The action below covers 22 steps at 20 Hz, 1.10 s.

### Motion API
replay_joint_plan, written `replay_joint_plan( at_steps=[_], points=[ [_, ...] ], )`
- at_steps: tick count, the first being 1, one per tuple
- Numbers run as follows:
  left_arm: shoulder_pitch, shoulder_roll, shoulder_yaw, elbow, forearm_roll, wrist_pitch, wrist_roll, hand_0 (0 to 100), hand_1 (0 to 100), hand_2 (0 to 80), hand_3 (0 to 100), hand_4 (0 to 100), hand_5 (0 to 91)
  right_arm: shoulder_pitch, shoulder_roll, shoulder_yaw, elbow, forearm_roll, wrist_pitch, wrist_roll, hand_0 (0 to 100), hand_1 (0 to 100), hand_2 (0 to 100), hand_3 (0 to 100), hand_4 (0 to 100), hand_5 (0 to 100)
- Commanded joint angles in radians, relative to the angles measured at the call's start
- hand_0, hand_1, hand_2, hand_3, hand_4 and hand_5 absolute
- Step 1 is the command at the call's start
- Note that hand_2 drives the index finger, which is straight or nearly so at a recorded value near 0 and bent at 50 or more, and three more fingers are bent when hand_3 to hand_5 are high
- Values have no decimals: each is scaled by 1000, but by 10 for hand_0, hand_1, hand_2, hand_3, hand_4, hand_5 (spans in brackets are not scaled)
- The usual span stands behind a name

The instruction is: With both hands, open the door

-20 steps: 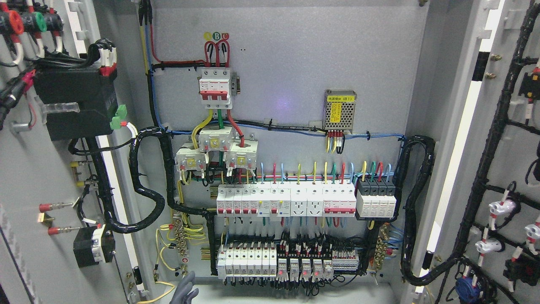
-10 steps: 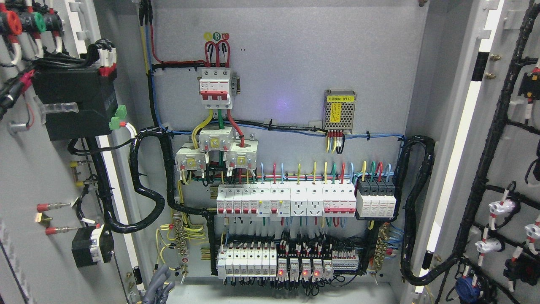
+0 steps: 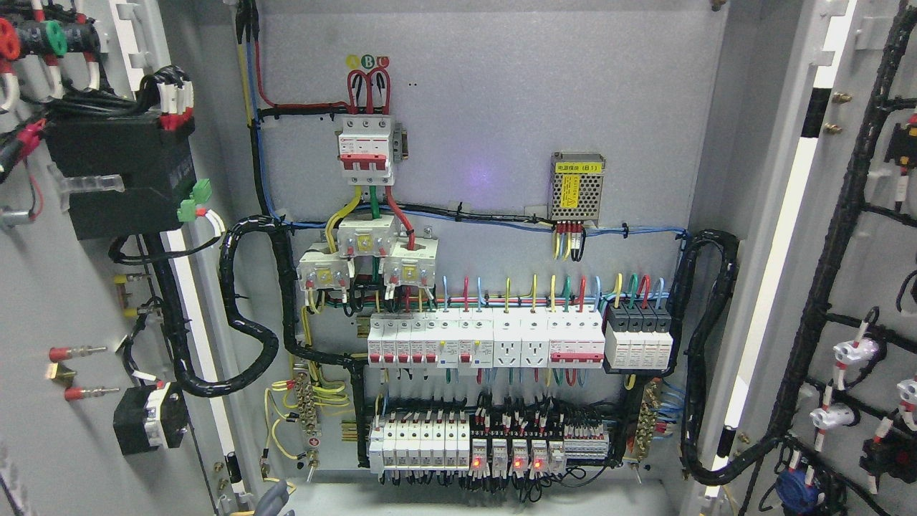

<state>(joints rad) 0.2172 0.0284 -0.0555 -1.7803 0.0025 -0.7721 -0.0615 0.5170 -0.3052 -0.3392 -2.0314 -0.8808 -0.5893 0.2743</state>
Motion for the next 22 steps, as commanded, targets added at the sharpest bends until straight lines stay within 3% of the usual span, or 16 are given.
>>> replay_joint_plan(
  at_steps=[1,12,19,22],
  points=[
    [97,13,-15,-25,31,-937,0,0,0,0,0,0,0,-5,-8,42,-33,2,-1,13,0,0,0,0,0,0],
    [111,10,111,-37,36,-955,0,0,0,0,0,0,0,-12,-43,169,-56,8,-9,17,0,0,0,0,0,0],
    [87,21,253,-27,37,-955,0,0,0,0,0,0,0,-55,-60,232,-55,17,-9,19,0,0,0,0,0,0],
    [88,45,316,-27,80,-954,0,0,0,0,0,0,0,-63,-66,270,-55,17,-9,66,0,0,0,0,0,0]
  ],
)
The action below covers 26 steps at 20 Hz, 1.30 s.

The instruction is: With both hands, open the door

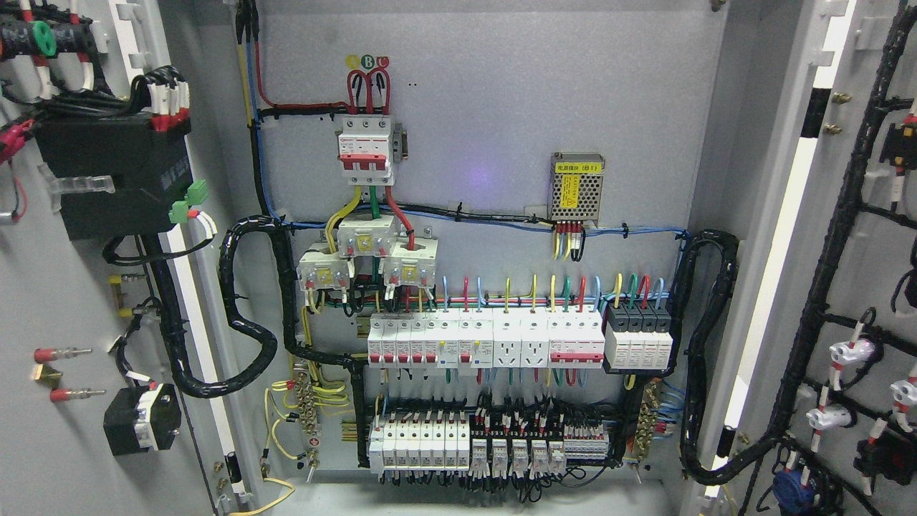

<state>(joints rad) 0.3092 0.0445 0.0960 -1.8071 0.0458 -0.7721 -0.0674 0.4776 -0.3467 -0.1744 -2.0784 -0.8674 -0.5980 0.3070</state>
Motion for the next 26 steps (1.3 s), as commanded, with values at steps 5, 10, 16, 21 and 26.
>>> replay_joint_plan(
  at_steps=[5,10,16,21,26],
  points=[
    [4,104,284,15,153,-954,6,0,0,0,0,0,0,-22,-28,188,14,21,1,73,0,0,0,0,0,0],
    [-4,198,349,98,256,-954,8,0,0,0,0,0,0,-25,-20,347,148,120,1,73,0,0,0,0,0,0],
    [-88,296,392,308,269,-952,3,0,0,0,0,0,0,-53,2,455,466,160,3,72,0,0,0,0,0,0],
    [-246,324,386,524,266,-952,3,0,0,0,0,0,0,-60,34,539,791,160,10,73,0,0,0,0,0,0],
    [-294,357,387,672,266,-952,3,0,0,0,0,0,0,-91,149,533,1179,168,9,81,0,0,0,0,0,0]
  ],
)
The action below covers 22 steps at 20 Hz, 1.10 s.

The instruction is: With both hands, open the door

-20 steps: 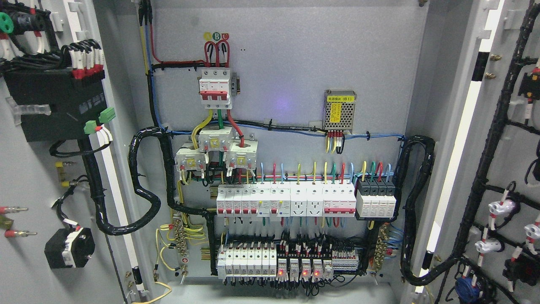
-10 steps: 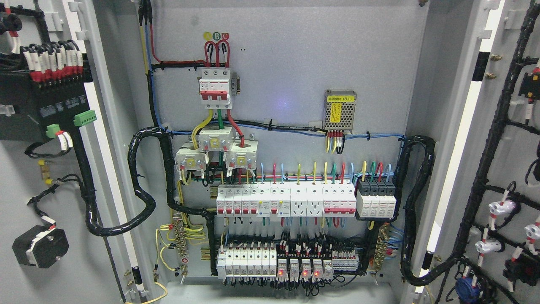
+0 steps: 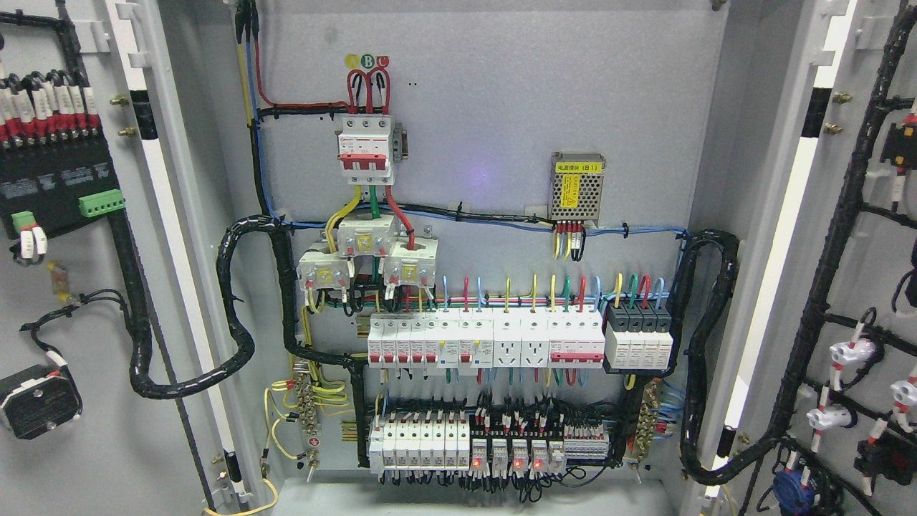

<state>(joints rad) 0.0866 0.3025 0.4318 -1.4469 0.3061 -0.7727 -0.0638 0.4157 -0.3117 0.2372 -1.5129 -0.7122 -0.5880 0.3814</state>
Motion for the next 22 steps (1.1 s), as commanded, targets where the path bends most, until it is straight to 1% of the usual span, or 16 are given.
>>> replay_joint_plan(
  at_steps=[1,3,5,6,7,9,10,11,12,13,15,16,17,19,22],
  points=[
    [-79,105,53,342,4,-951,-1,0,0,0,0,0,0,-47,131,119,701,13,-1,7,0,0,0,0,0,0],
    [-103,127,56,388,5,-951,-1,0,0,0,0,0,0,-102,170,117,860,14,-1,7,0,0,0,0,0,0],
    [-114,136,53,404,5,-950,-1,0,0,0,0,0,0,-126,196,114,992,13,1,5,0,0,0,0,0,0],
    [-123,136,50,402,5,-948,-1,0,0,0,0,0,0,-161,225,108,1063,11,2,2,0,0,0,0,0,0],
    [-125,135,48,402,4,-948,-1,0,0,0,0,0,0,-184,244,97,1120,11,4,-1,0,0,0,0,0,0],
    [-125,136,47,401,2,-948,-1,0,0,0,0,0,0,-242,276,56,1264,11,4,-4,0,0,0,0,0,0],
    [-125,136,48,402,2,-948,-1,0,0,0,0,0,0,-273,290,33,1311,11,8,-4,0,0,0,0,0,0],
    [-126,136,50,402,2,-948,-1,0,0,0,0,0,0,-290,307,8,1341,11,23,-7,0,0,0,0,0,0],
    [-128,136,50,402,1,-947,1,0,0,0,0,0,0,-299,315,-16,1349,11,58,-15,0,0,0,0,0,0],
    [-131,136,48,401,-2,-947,-1,0,0,0,0,0,0,-304,315,-30,1347,11,106,-45,0,0,0,0,0,0],
    [-128,133,29,398,-4,-945,-2,0,0,0,0,0,0,-307,315,-32,1344,11,195,-166,0,0,0,0,0,0],
    [-123,129,-4,389,-2,-945,-1,0,0,0,0,0,0,-313,315,-24,1344,14,224,-220,0,0,0,0,0,0],
    [-120,122,-51,378,-1,-947,1,0,0,0,0,0,0,-316,315,-21,1346,14,240,-255,0,0,0,0,0,0],
    [-104,118,-93,314,4,-948,1,0,0,0,0,0,0,-316,315,-19,1346,28,243,-263,0,0,0,0,0,0],
    [-42,93,-142,199,1,-948,1,0,0,0,0,0,0,-316,315,-30,1346,86,241,-271,0,0,0,0,0,0]
  ],
)
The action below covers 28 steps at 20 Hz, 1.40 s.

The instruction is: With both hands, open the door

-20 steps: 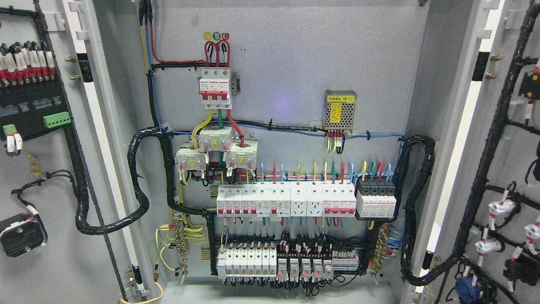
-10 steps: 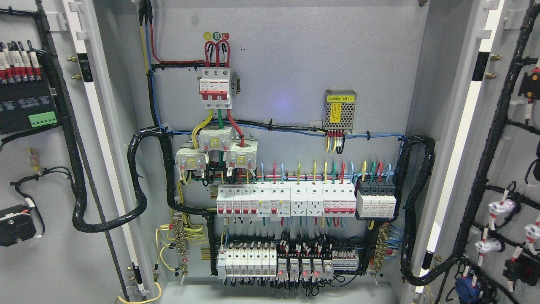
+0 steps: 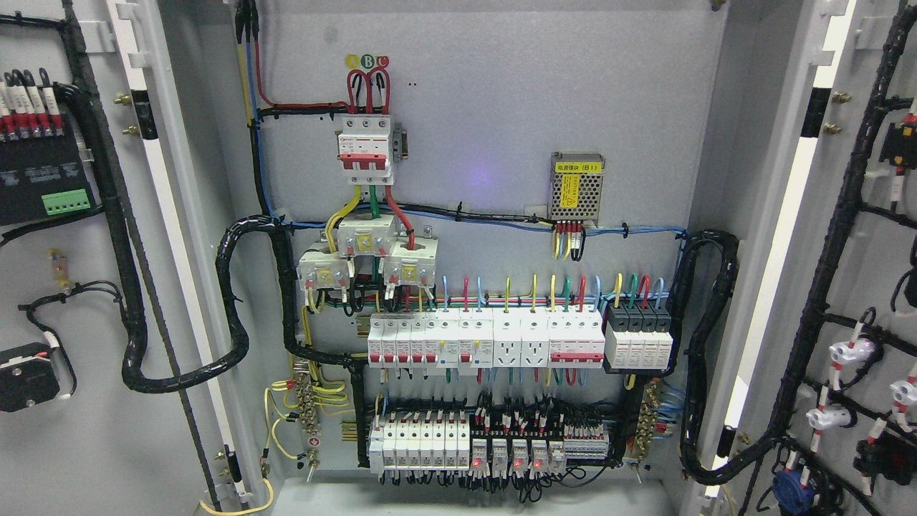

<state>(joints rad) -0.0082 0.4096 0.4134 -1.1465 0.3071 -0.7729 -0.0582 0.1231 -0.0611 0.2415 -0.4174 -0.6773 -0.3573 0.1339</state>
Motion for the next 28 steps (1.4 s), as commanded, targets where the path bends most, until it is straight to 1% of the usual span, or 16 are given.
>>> replay_joint_plan(
  at_steps=[1,5,8,11,13,15,16,18,19,20,22,24,25,26,27,28],
  points=[
    [62,-32,-155,-133,-2,-948,-6,0,0,0,0,0,0,-23,64,-34,250,51,11,-23,0,0,0,0,0,0],
    [96,-84,-260,-237,-5,-948,-6,0,0,0,0,0,0,-23,60,-34,249,53,11,-25,0,0,0,0,0,0],
    [137,-110,-368,-286,-22,-948,-12,0,0,0,0,0,0,-23,60,-34,249,51,9,-25,0,0,0,0,0,0],
    [192,-138,-491,-276,-100,-948,-12,0,0,0,0,0,0,-23,58,-34,250,53,9,-25,0,0,0,0,0,0],
    [241,-196,-569,-236,-175,-947,-12,0,0,0,0,0,0,-23,55,-34,250,53,11,-25,0,0,0,0,0,0],
    [270,-262,-649,-88,-264,-947,-14,0,0,0,0,0,0,-23,52,-34,256,55,12,-25,0,0,0,0,0,0],
    [272,-291,-669,-8,-290,-947,-14,0,0,0,0,0,0,-23,52,-34,259,55,14,-25,0,0,0,0,0,0],
    [269,-362,-682,211,-322,-945,-14,0,0,0,0,0,0,-23,52,-33,266,55,30,-27,0,0,0,0,0,0],
    [260,-406,-677,366,-321,-942,-14,0,0,0,0,0,0,-23,52,-30,276,56,44,-28,0,0,0,0,0,0],
    [245,-431,-676,510,-318,-942,-14,0,0,0,0,0,0,-23,52,-28,287,67,58,-42,0,0,0,0,0,0],
    [170,-446,-676,798,-312,-931,-14,0,0,0,0,0,0,-23,53,-31,296,131,101,-109,0,0,0,0,0,0],
    [136,-474,-673,1014,-307,-884,-14,0,0,0,0,0,0,-23,58,-34,296,186,135,-164,0,0,0,0,0,0],
    [134,-485,-657,1080,-306,-834,-14,0,0,0,0,0,0,-23,63,-31,298,203,136,-177,0,0,0,0,0,0],
    [134,-491,-625,1118,-306,-765,-14,0,0,0,0,0,0,-23,66,-28,302,217,138,-184,0,0,0,0,0,0],
    [134,-491,-592,1148,-309,-672,-12,0,0,0,0,0,0,-22,67,-28,316,232,149,-195,0,0,0,0,0,0],
    [134,-491,-569,1181,-307,-552,-14,0,0,0,0,0,0,-22,76,-27,336,251,167,-210,0,0,0,0,0,0]
  ],
)
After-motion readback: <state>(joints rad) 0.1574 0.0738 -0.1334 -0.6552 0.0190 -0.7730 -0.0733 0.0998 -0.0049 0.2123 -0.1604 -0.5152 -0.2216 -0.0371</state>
